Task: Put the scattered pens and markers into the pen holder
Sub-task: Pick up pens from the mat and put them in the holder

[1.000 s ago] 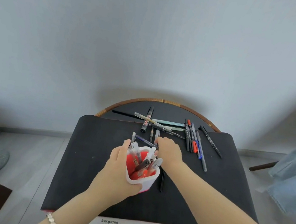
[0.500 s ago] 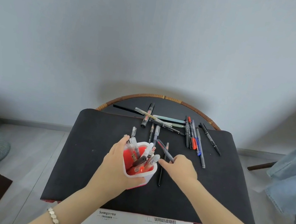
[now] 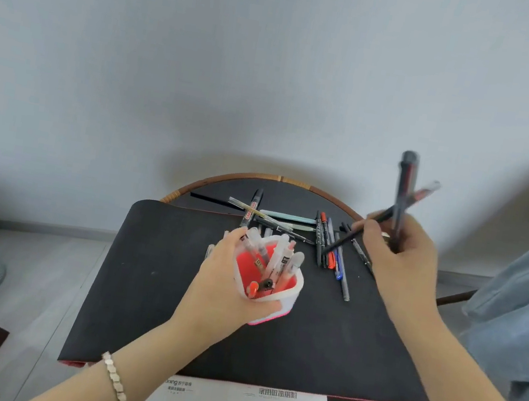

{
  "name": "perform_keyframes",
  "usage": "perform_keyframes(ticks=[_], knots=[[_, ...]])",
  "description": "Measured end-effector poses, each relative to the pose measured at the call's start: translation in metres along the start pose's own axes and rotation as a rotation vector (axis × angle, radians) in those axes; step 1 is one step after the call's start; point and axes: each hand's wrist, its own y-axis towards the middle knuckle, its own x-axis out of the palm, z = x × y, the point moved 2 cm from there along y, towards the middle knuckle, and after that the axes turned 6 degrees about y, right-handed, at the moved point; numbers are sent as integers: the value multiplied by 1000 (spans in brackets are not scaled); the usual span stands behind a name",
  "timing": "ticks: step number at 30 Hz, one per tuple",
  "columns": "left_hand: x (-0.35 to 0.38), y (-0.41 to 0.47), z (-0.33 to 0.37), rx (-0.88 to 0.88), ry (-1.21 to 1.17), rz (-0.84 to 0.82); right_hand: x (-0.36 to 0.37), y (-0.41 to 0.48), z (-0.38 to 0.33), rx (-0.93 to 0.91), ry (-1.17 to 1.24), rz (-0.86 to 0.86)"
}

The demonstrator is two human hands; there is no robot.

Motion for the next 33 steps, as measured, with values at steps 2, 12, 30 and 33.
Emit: perform_keyframes(ticks=[2, 12, 30, 33], knots=[[13, 5, 9, 6, -17, -66, -3, -8, -16, -84, 81, -19], [45, 14, 3, 0, -18, -172, 12, -38, 46, 112, -349, -413], [49, 12, -3, -12, -16, -153, -8, -16, 13, 195, 133, -199], [52, 15, -4, -53, -23, -191, 12, -27, 22, 147, -123, -299]])
